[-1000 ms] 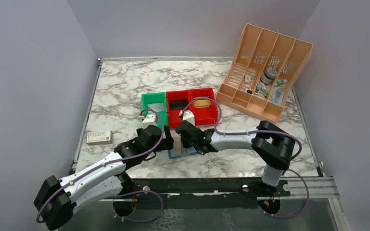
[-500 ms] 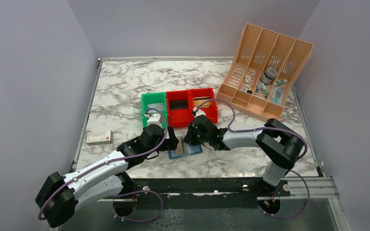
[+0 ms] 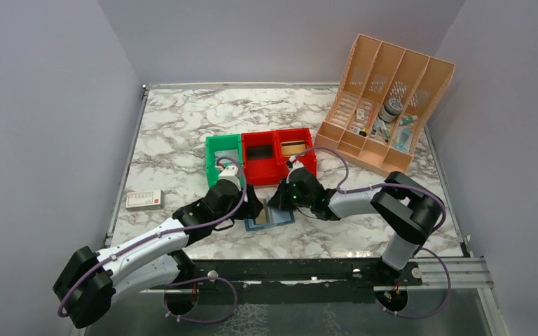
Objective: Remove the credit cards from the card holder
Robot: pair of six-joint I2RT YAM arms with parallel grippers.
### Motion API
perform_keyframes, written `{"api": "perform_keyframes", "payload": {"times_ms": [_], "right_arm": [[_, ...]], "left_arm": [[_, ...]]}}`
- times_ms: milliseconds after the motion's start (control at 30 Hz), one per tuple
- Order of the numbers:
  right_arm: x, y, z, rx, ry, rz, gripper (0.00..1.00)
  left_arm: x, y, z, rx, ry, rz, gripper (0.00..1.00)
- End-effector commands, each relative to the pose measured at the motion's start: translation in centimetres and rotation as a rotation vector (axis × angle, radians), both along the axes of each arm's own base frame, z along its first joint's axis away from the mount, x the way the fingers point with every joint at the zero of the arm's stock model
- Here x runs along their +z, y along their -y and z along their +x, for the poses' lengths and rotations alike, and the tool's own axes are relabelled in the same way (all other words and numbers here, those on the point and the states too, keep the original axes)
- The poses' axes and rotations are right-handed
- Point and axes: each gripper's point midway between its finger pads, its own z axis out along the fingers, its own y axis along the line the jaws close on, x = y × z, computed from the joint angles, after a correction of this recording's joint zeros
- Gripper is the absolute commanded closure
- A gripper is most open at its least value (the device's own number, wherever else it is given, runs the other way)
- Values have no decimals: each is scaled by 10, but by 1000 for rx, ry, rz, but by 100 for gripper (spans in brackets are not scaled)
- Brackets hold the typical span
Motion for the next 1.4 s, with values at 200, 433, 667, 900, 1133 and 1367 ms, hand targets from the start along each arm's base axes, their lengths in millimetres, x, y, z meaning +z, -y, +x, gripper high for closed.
{"api": "perform_keyframes", "payload": {"times_ms": [200,433,667,900,1133,1367], "right_arm": [[-26,19,-9,-41,-85,-19,99],[-29,20,-9,-40,-93,-19,99],[-29,20,-9,-33,-95,-13,99],[-26,17,-11,-18,-102,-2,99],[0,5,-16,65,-68,68,92],[38,8,-14,87,16,88,71]], "left_arm": [[-13,15,-1,-57,-36,-14,40],[-19,24,-1,-83,-50,-29,45],[-29,27,1,-90,-76,-12,47],[-26,40,-1,-132,-82,-54,54],[-14,52,-3,-176,-62,-131,57],[-20,53,-4,-184,-84,-116,57]]}}
